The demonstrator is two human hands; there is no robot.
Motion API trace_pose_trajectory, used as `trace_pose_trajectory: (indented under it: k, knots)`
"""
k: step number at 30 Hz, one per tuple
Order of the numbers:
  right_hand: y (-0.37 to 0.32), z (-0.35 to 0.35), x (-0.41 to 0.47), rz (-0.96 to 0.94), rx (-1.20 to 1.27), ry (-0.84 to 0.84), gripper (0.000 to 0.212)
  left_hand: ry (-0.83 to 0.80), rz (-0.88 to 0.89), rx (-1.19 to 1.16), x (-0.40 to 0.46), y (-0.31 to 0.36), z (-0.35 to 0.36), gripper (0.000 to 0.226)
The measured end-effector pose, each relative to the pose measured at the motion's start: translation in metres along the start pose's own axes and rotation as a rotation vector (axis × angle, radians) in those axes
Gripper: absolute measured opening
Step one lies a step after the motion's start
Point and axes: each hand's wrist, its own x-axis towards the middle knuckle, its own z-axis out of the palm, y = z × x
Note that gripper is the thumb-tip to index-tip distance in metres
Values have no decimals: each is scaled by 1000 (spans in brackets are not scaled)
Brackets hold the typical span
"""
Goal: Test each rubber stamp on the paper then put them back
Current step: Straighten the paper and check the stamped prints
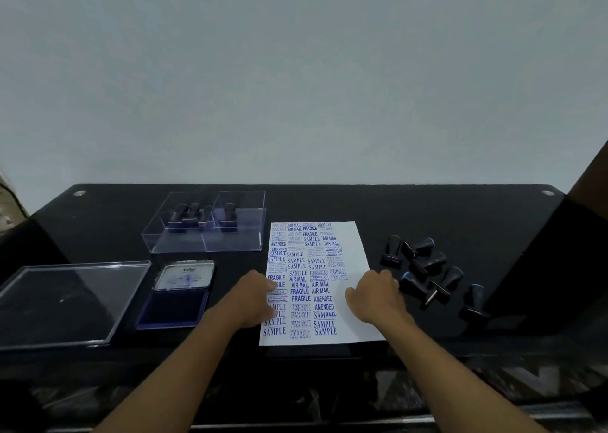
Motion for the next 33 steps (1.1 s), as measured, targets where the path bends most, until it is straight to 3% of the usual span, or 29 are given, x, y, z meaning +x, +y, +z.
trace_pose_trajectory:
  k: [5, 16, 21, 27, 30, 33]
  knots:
    - [-3, 4, 6, -7, 79, 2, 37, 48, 31, -59, -1, -2, 3, 59]
    - [1, -19, 33, 211, 851, -39, 9, 39, 11, -101, -2, -8, 5, 66]
    - [12, -13, 39, 105, 636, -61, 6, 46, 2, -119, 1, -12, 8, 64]
    - [18, -13, 29, -74, 590, -22, 26, 75, 1, -218, 0, -15, 9, 66]
    - [23, -15, 20, -211, 635, 47, 32, 151, -67, -452, -3, -9, 7, 52]
    - [25, -23, 8, -293, 750, 103, 36, 192, -164, -743, -4, 1, 9, 54]
